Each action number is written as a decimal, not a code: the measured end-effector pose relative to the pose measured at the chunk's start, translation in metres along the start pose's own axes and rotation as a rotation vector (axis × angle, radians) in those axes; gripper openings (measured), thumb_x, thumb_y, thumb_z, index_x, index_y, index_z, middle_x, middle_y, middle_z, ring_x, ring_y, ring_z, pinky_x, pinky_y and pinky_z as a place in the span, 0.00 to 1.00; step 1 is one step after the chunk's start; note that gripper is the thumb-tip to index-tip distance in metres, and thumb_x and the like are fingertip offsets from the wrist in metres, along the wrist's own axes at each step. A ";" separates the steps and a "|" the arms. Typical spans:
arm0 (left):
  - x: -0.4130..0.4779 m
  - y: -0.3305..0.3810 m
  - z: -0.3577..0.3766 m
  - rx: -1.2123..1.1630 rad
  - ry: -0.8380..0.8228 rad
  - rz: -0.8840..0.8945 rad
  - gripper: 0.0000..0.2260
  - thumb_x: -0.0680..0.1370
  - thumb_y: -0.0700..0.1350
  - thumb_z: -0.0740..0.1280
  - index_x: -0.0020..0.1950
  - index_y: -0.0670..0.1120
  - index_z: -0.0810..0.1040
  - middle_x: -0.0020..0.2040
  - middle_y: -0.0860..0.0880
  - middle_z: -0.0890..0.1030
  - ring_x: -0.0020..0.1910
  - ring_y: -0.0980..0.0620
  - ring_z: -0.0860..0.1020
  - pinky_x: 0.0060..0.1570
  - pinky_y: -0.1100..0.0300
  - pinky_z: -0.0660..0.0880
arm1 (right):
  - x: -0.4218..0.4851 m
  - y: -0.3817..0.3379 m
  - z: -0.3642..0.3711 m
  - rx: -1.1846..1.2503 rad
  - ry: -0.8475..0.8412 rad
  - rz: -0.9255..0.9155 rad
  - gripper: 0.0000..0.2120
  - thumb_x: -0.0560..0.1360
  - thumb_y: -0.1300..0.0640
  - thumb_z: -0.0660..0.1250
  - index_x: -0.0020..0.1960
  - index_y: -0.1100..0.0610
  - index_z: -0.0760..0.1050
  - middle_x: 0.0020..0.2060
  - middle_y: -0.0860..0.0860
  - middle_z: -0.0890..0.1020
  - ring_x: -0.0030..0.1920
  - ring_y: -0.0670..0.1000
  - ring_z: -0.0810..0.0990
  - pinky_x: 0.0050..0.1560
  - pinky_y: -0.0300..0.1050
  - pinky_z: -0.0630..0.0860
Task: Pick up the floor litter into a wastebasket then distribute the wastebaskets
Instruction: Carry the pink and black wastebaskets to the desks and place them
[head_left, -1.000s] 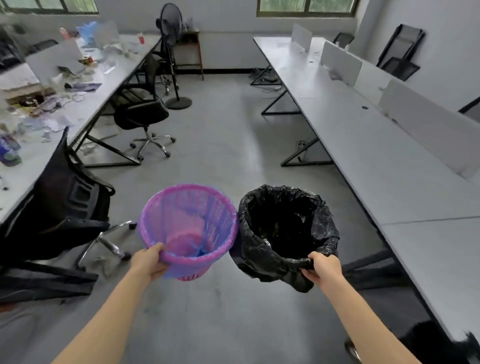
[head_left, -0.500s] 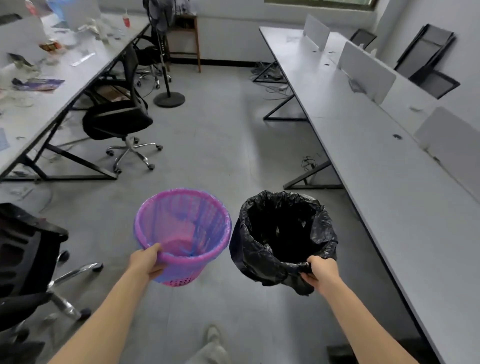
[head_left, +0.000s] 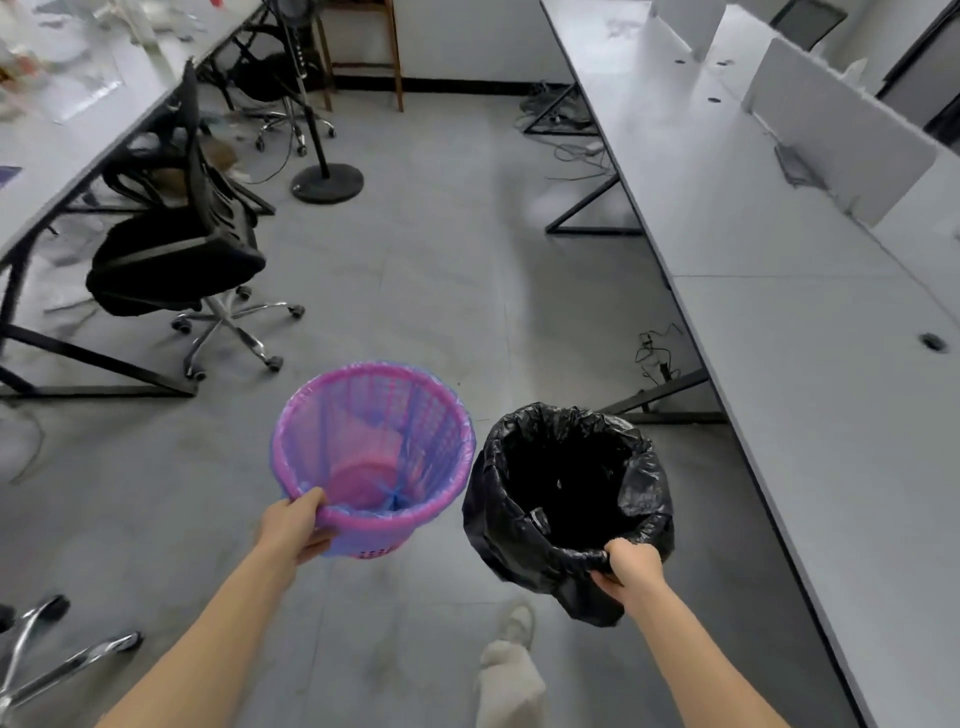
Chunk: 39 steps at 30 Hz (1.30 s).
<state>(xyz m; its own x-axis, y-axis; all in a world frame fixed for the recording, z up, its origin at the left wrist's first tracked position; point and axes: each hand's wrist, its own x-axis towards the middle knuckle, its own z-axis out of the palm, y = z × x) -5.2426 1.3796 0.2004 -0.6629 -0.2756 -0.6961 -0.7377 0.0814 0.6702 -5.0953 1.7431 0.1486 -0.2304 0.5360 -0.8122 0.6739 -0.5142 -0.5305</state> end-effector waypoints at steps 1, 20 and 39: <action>0.008 0.005 0.012 0.005 0.007 -0.007 0.05 0.78 0.41 0.64 0.52 0.42 0.74 0.40 0.44 0.78 0.34 0.46 0.79 0.29 0.58 0.76 | 0.016 -0.010 0.009 -0.005 -0.004 0.010 0.08 0.79 0.69 0.61 0.57 0.68 0.72 0.49 0.61 0.75 0.48 0.59 0.76 0.36 0.50 0.79; 0.386 -0.118 0.254 -0.043 0.156 -0.276 0.06 0.78 0.40 0.62 0.41 0.46 0.72 0.35 0.47 0.75 0.34 0.49 0.78 0.33 0.59 0.80 | 0.484 -0.014 0.244 0.051 0.062 0.207 0.05 0.78 0.72 0.60 0.47 0.64 0.70 0.50 0.62 0.76 0.41 0.56 0.77 0.34 0.48 0.78; 0.303 0.107 0.202 0.125 0.052 -0.163 0.02 0.72 0.40 0.67 0.40 0.44 0.79 0.33 0.45 0.78 0.33 0.47 0.76 0.40 0.53 0.80 | 0.246 -0.205 0.313 -0.312 -0.305 0.032 0.24 0.79 0.39 0.63 0.66 0.56 0.74 0.61 0.50 0.80 0.61 0.54 0.77 0.60 0.53 0.73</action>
<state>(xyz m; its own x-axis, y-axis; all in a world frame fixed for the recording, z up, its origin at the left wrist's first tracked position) -5.5481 1.4982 0.0090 -0.5280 -0.3440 -0.7765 -0.8471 0.1487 0.5102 -5.5096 1.7704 -0.0185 -0.3713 0.2770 -0.8862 0.8531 -0.2749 -0.4434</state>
